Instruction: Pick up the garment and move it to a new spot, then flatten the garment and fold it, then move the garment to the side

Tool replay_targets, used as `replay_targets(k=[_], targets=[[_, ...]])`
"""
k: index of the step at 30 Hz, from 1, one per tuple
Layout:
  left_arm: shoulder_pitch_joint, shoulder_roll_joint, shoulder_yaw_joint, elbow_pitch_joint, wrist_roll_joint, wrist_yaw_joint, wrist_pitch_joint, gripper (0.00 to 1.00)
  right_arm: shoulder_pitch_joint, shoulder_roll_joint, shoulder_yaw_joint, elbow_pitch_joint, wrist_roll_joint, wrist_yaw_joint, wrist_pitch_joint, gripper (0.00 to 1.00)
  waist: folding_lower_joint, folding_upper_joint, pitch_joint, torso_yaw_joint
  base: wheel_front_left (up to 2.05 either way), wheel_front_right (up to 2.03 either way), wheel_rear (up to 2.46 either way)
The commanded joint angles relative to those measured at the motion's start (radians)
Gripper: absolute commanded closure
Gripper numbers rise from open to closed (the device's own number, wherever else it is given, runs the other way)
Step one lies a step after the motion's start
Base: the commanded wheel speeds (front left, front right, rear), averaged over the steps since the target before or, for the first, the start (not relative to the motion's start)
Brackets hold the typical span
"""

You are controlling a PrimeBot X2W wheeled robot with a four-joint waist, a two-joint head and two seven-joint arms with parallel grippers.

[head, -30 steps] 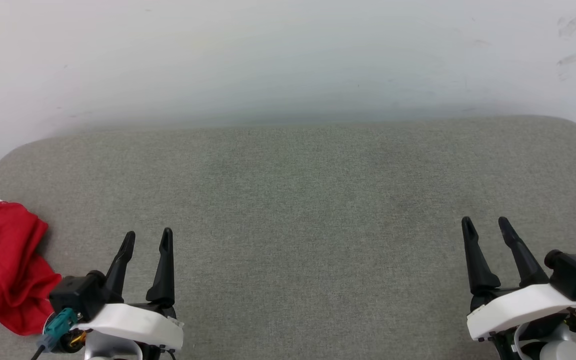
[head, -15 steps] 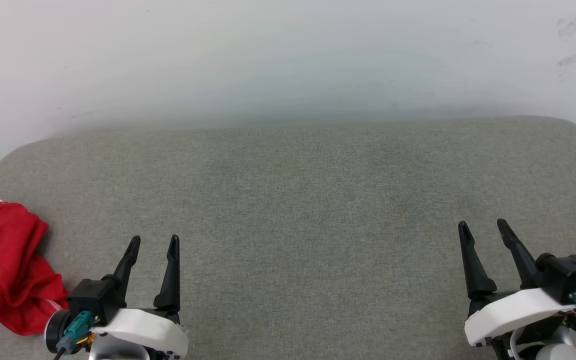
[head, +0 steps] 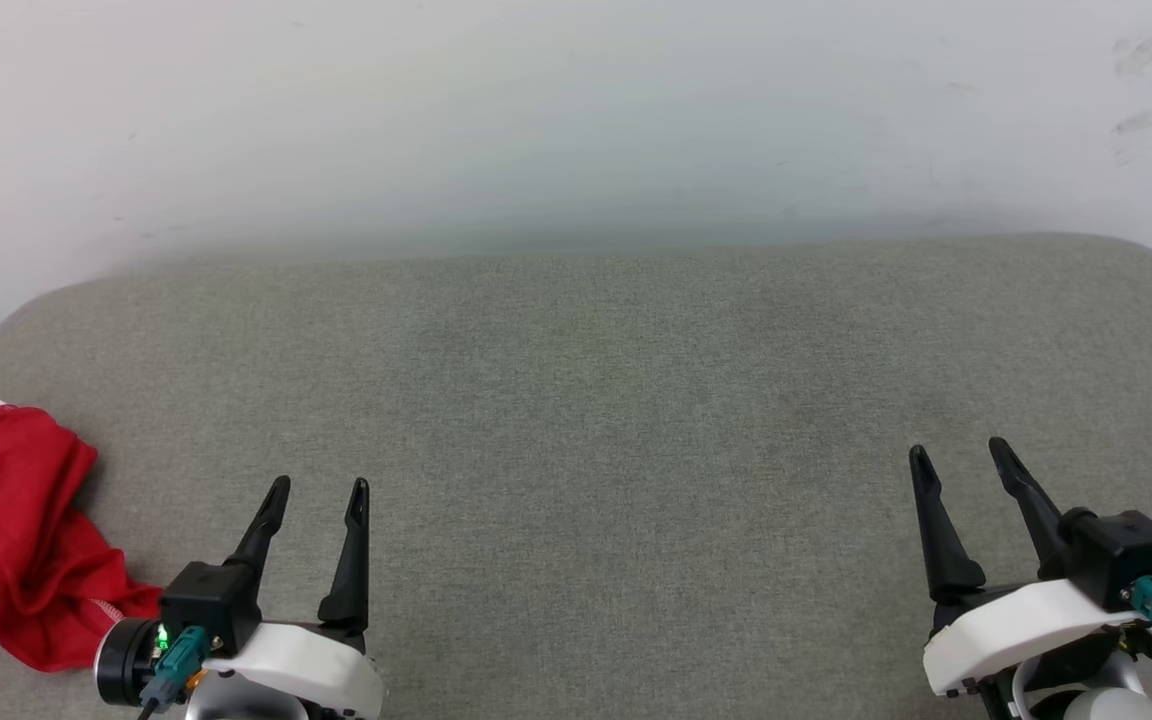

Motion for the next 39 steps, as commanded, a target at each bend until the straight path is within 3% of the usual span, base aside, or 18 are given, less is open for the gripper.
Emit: replay_targets(k=[1,10,16,25,39], targets=[[-0.010,0.001,-0.001,0.003,0.020,-0.003,-0.011,0.00,0.007,0.002,0.003,-0.002,-0.022,0.000,-0.007,0.00,0.0000,-0.0001,0.000,0.000,0.00,0.00,0.00],[-0.012,-0.003,-0.003,0.012,0.056,-0.004,-0.026,0.00,0.008,0.003,0.005,0.001,-0.059,0.000,-0.015,0.00,0.0000,-0.0001,-0.002,0.003,0.00,0.00,0.00],[-0.014,-0.008,0.002,0.020,0.021,-0.005,-0.025,0.00,0.006,0.003,0.003,0.007,-0.037,0.000,-0.015,0.00,0.0000,-0.0001,-0.003,0.014,0.00,0.00,0.00],[-0.016,0.000,0.004,0.022,0.024,-0.006,-0.025,0.00,0.002,0.003,0.014,0.000,-0.038,0.000,-0.013,0.00,0.0000,-0.0001,-0.008,0.082,0.00,0.00,0.00],[0.001,0.003,0.041,0.013,0.031,0.000,-0.024,0.00,0.013,0.003,0.075,-0.020,-0.022,0.000,-0.006,0.00,0.0000,-0.0001,-0.026,0.342,0.00,0.00,0.00]])
